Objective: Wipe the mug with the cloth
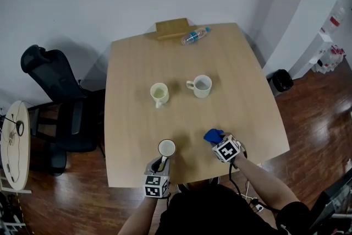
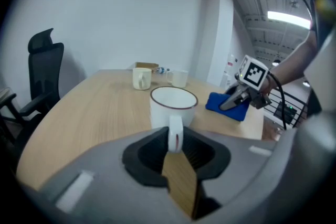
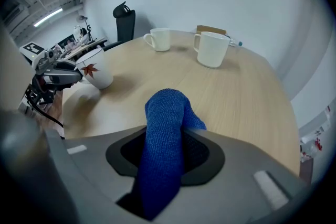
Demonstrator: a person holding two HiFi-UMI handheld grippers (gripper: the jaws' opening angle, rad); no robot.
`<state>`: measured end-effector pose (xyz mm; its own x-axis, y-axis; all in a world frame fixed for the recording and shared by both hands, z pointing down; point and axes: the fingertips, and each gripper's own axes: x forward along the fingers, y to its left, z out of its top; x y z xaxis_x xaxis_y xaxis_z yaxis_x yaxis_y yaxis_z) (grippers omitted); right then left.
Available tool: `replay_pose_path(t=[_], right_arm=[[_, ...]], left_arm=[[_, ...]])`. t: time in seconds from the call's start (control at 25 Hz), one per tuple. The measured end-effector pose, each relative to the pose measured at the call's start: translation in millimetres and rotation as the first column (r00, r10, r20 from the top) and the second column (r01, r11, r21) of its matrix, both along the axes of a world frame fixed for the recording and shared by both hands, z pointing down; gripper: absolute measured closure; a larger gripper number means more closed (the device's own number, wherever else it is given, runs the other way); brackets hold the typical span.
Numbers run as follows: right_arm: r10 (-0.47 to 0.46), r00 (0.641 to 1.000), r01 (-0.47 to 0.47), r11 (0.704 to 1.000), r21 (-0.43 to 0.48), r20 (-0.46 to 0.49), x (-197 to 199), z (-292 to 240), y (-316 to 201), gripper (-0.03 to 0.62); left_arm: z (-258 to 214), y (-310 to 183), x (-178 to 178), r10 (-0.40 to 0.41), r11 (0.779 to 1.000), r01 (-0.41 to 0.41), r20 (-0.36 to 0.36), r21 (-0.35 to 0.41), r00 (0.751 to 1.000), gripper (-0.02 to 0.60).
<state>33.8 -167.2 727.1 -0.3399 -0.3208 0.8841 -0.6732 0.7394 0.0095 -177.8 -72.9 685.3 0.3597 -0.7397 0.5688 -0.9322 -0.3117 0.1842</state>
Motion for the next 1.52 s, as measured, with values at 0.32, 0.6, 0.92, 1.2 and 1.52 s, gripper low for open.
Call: replay_pose_path(t=[0.32, 0.6, 0.92, 1.2, 1.52], right_arm=[[0.123, 0.987, -0.13, 0.989, 0.063, 0.106, 18, -44, 8, 0.398], [0.267, 0.93, -0.315, 0.933, 0.175, 0.252, 59, -117, 42, 0.438], [0.23, 0.735, -0.416, 0.896, 0.156, 0.638, 59, -211, 110, 0.49], [0.01, 0.747, -0.301, 0.896, 0.325, 0.665, 89, -257, 216, 0.49], [-0.048, 0.76, -0.291, 0.866, 0.406, 0.648, 102, -277, 283, 0.491]], left_arm=[[-14, 17, -15, -0.047, 0.999, 0.045, -0.092, -0.027, 0.995, 0.443], [-23, 64, -64, -0.189, 0.982, 0.191, -0.154, 0.0, 0.97, 0.443], [-98, 126, -55, -0.314, 0.929, 0.341, -0.183, 0.142, 0.932, 0.446], [-211, 186, 83, -0.133, 0.934, 0.18, -0.165, 0.308, 0.977, 0.454], [-239, 254, 153, 0.02, 0.936, 0.007, -0.075, 0.351, 0.997, 0.454]])
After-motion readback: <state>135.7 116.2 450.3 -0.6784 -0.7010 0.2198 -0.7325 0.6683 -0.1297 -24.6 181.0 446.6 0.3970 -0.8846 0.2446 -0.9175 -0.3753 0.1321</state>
